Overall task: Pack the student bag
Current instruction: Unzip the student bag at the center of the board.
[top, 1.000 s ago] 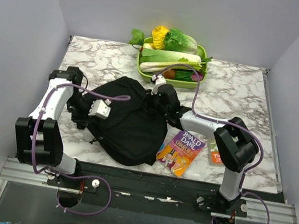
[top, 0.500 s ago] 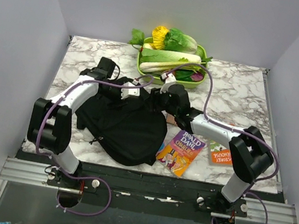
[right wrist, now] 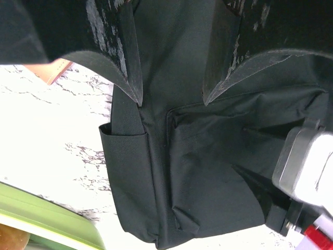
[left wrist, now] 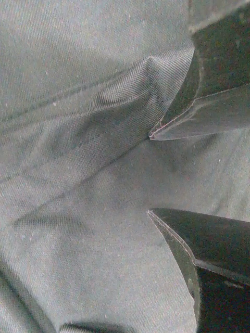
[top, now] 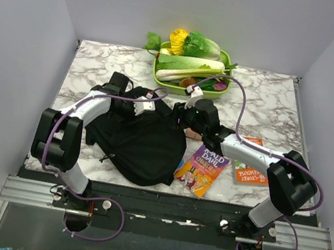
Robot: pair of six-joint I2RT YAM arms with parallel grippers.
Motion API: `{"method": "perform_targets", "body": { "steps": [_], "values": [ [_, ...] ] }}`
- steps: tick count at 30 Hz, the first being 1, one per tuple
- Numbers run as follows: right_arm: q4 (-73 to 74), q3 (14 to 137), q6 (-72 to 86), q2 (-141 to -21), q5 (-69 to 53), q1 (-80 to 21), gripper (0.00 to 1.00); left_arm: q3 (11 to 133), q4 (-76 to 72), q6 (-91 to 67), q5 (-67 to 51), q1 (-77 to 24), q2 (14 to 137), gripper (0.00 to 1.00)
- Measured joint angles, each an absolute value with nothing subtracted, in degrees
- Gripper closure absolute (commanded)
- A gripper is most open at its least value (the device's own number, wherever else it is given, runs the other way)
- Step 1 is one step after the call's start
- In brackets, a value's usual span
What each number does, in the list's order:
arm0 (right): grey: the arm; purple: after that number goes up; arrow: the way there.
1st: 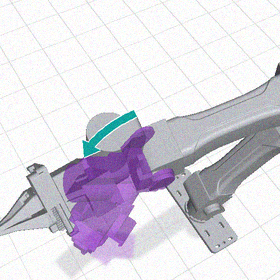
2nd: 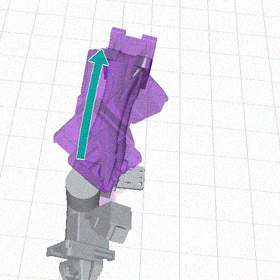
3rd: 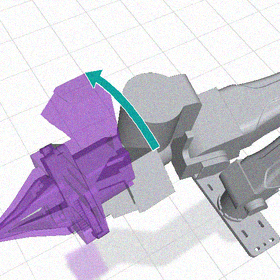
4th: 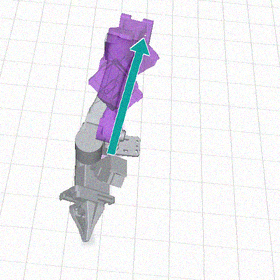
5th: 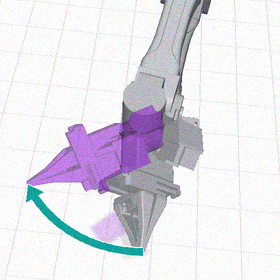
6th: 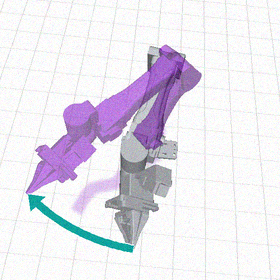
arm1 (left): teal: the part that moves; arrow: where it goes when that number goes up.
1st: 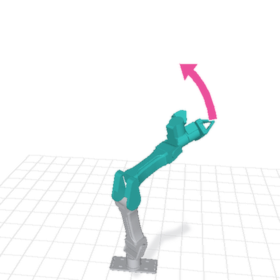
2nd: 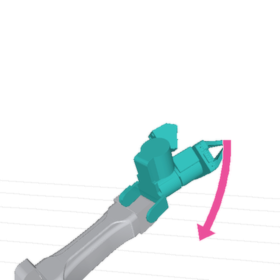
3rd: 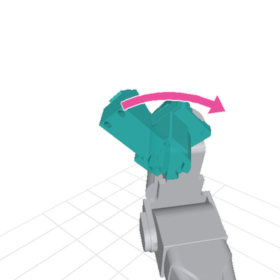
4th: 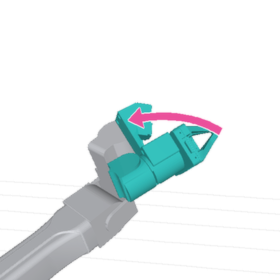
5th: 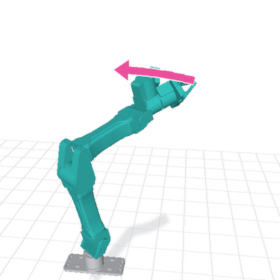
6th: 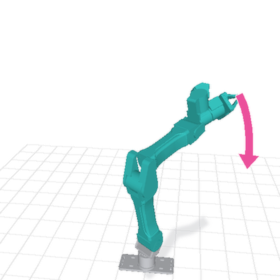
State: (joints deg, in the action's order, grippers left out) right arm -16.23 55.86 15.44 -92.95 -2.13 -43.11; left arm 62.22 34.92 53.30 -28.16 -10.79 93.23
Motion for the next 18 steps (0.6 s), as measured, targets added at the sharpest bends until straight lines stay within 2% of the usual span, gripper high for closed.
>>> {"method": "perform_targets", "body": {
  "steps": [2,5,13,18],
  "values": [
    [-16.2,55.9,15.4,-93.1,-2.4,-43.1,0.42,60.8,35.0,53.2,-28.4,-11.4,92.1,0.31],
    [-16.2,55.9,15.6,-93.1,-2.9,-43.1,0.42,59.9,35.9,52.6,-30.0,-12.7,90.2,0.15],
    [-16.2,55.3,16.5,-93.9,-3.9,-43.1,0.42,58.1,36.9,51.9,-33.7,-15.4,88.5,0.1],
    [-16.2,54.5,16.6,-94.0,-4.0,-43.1,0.42,56.9,35.7,51.5,-33.6,-15.4,89.5,0.18]
  ]
}}
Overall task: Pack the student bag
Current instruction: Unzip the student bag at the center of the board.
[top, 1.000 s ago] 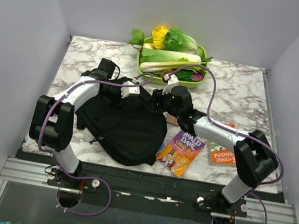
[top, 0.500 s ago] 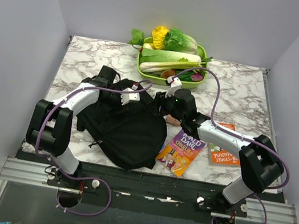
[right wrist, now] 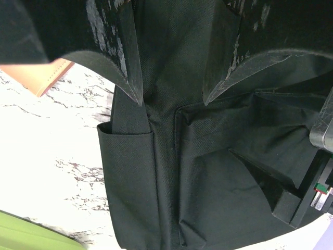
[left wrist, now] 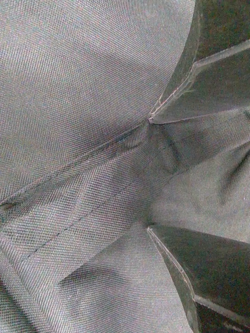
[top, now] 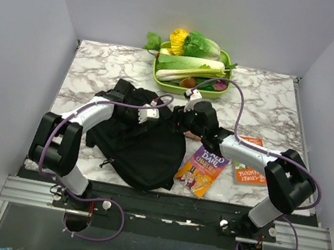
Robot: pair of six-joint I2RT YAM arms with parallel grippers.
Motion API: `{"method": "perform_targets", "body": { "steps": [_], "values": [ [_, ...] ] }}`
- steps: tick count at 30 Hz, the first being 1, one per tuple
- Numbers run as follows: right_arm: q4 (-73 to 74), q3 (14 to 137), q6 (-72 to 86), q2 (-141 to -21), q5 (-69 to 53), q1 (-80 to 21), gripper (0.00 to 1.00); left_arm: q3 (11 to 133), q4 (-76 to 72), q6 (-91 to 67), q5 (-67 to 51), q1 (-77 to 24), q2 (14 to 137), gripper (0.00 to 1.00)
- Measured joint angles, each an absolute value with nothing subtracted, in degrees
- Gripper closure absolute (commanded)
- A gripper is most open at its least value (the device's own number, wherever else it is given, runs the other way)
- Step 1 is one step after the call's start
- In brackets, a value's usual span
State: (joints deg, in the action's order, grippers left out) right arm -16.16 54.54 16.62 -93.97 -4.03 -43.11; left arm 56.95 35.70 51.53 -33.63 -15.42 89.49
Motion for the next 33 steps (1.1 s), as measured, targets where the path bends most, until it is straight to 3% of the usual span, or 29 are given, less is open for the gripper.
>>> {"method": "perform_targets", "body": {
  "steps": [7,13,22,33],
  "values": [
    [-15.0,54.3,16.7,-94.1,-4.0,-43.1,0.42,63.9,45.5,51.9,-40.8,-14.8,89.8,0.19],
    [-14.9,54.3,17.1,-94.2,-4.1,-43.1,0.42,77.6,54.0,51.6,-48.3,-12.3,89.9,0.28],
    [-14.9,53.1,17.6,-94.2,-4.1,-43.1,0.43,67.3,38.5,40.8,-30.3,-11.1,92.6,0.43],
    [-15.4,51.8,18.2,-94.2,-4.5,-43.1,0.44,62.8,27.6,36.7,-18.3,-11.1,94.9,0.4]
  ]
}}
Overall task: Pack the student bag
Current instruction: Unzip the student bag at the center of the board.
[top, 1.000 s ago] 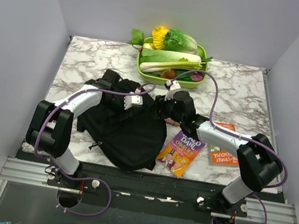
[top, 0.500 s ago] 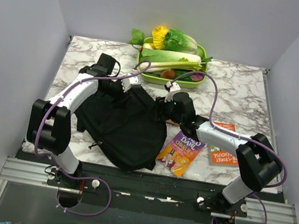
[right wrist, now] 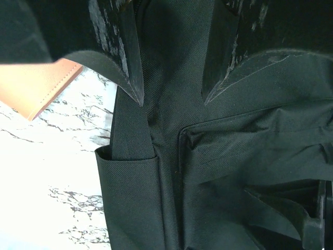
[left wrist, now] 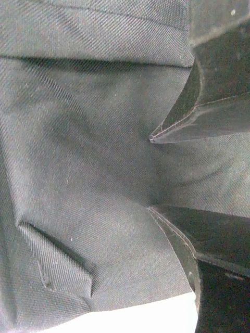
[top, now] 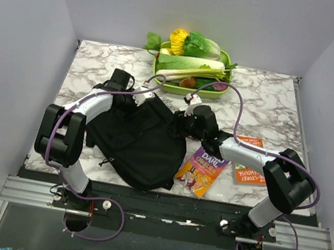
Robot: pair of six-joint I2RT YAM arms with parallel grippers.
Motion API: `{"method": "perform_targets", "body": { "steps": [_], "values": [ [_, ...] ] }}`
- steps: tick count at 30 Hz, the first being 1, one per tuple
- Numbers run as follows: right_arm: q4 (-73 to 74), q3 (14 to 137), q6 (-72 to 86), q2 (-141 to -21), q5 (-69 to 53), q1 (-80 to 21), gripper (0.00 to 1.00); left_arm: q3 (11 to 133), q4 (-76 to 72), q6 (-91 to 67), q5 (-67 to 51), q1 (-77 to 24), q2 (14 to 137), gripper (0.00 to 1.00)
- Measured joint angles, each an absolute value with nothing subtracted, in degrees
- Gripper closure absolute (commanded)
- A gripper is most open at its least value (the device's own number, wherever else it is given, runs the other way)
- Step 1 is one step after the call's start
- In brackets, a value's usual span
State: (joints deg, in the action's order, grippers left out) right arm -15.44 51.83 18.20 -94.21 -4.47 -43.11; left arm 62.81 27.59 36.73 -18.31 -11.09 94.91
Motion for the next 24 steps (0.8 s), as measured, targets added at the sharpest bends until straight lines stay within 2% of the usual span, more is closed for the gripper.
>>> {"method": "perform_targets", "body": {
  "steps": [9,21,24],
  "values": [
    [-16.6,50.6,18.5,-94.2,-4.9,-43.1,0.44,61.3,30.4,41.4,-23.0,-14.0,94.9,0.39],
    [-16.8,50.4,18.5,-94.2,-5.2,-43.1,0.45,66.4,50.9,51.2,-41.2,-14.6,94.8,0.34],
    [-16.9,50.3,18.5,-94.2,-5.2,-43.1,0.45,66.5,53.6,52.1,-43.8,-14.8,94.8,0.36]
  ]
}}
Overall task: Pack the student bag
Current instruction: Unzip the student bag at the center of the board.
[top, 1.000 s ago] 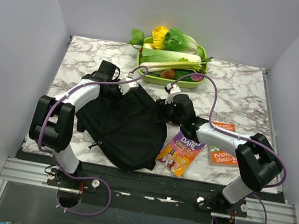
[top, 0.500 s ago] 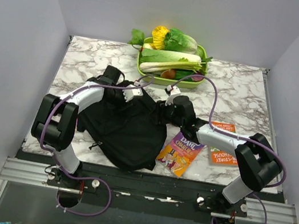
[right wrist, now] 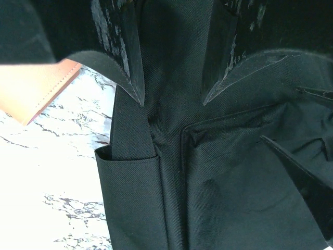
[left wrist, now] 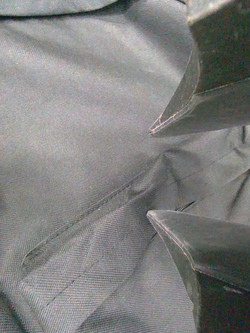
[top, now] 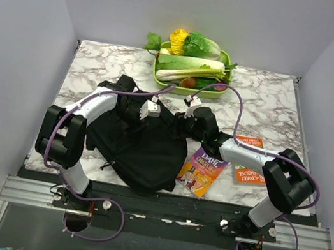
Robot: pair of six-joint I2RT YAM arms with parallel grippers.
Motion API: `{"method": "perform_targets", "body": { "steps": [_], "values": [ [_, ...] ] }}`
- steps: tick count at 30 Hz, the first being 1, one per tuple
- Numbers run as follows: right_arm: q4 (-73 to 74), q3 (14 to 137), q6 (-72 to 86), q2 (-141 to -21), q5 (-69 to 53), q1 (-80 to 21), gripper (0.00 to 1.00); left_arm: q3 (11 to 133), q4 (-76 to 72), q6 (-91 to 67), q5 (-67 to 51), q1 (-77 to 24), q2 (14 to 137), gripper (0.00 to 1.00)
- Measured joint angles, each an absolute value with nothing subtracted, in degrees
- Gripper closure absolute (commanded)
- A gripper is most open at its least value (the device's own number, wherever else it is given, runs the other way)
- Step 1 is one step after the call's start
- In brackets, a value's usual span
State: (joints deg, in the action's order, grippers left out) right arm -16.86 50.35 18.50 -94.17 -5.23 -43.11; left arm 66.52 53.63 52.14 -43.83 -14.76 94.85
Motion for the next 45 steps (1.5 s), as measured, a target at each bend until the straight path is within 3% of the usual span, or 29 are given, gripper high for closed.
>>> {"method": "perform_targets", "body": {
  "steps": [11,18,21,25,34,45],
  "values": [
    [-17.0,50.2,18.4,-94.2,-5.2,-43.1,0.45,61.4,45.2,45.5,-43.9,-14.3,94.2,0.41],
    [-16.7,50.9,15.9,-94.2,-6.1,-43.1,0.41,71.6,62.6,58.6,-55.0,-12.7,98.4,0.44],
    [-16.8,52.6,12.1,-94.2,-8.3,-43.1,0.35,77.9,69.3,64.4,-61.3,-10.3,102.6,0.39],
    [-18.2,55.7,4.8,-94.5,-13.9,-43.1,0.28,79.5,70.8,63.1,-63.5,-3.9,103.0,0.41],
    [-17.1,66.0,-15.9,-104.5,-31.6,-44.4,0.18,71.4,50.6,35.9,-49.3,-0.5,91.5,0.37],
    [6.0,80.6,-40.6,-113.0,-31.6,-49.6,0.14,62.7,42.7,30.5,-35.9,-0.5,90.8,0.37]
  ]
}}
